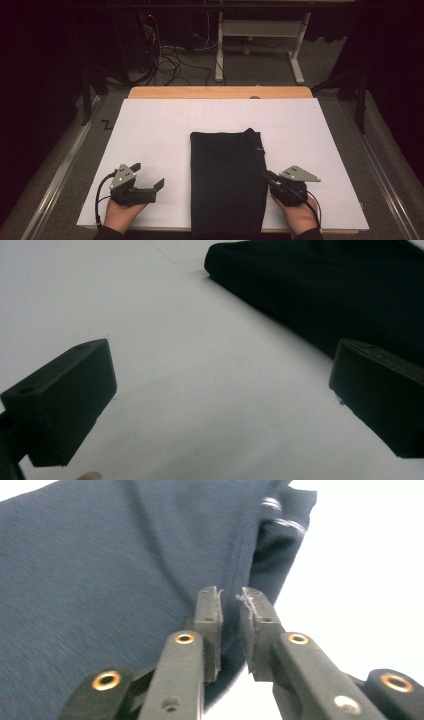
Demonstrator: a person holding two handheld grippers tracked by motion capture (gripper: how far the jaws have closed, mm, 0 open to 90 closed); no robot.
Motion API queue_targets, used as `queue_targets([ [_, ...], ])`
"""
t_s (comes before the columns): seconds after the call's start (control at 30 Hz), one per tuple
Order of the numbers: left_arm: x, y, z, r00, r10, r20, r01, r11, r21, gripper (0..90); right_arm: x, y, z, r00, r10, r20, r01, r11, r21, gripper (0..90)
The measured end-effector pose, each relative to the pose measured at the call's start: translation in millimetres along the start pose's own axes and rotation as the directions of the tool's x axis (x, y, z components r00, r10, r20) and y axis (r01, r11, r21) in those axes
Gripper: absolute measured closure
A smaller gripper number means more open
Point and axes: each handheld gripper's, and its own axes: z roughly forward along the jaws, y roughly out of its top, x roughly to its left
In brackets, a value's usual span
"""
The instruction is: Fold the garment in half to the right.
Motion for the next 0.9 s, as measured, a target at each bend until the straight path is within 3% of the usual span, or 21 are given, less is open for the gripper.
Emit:
queue_targets([
  [0.07, -0.7, -0.1, 0.7, 0.9999, 0.011, 0.000, -0.011, 0.9999, 0.001, 0.0, -9.9, -3.4, -7.5, 0.9994, 0.006, 0.034, -0.005, 1.000, -0.014, 74.9],
  [0.17, 0.8, -1.3, 2.0, 0.9999, 0.016, 0.003, -0.016, 0.9999, 0.007, 0.0, -26.1, -8.8, -16.1, 0.9992, 0.030, 0.027, -0.029, 0.998, -0.054, 61.9],
  [0.4, 8.5, -2.0, -2.4, 0.9999, -0.014, 0.003, 0.014, 0.9997, -0.020, 0.0, -47.0, -18.6, -33.3, 0.9986, 0.019, -0.050, -0.028, 0.978, -0.206, 12.8],
  [0.5, 10.3, -1.0, -6.6, 0.9998, -0.022, 0.000, 0.022, 0.9987, -0.047, 0.0, -49.7, -19.9, -41.9, 0.9982, 0.040, -0.045, -0.050, 0.967, -0.250, 0.2],
  [0.57, 11.2, -0.9, -8.4, 0.9996, -0.027, 0.004, 0.027, 0.9977, -0.062, 0.0, -51.5, -20.2, -50.8, 0.9968, 0.067, -0.044, -0.076, 0.957, -0.280, 0.1],
  [0.7, 11.1, -0.1, -7.0, 0.9995, -0.026, 0.017, 0.027, 0.9977, -0.063, 0.0, -53.6, -21.6, -61.2, 0.9980, 0.062, -0.015, -0.063, 0.942, -0.330, 0.1],
  [0.9, 5.8, 2.2, -3.6, 0.9996, 0.008, 0.026, -0.007, 0.9988, -0.049, 0.0, -54.7, -24.3, -59.2, 0.9994, 0.035, 0.004, -0.032, 0.949, -0.313, 0.1],
])
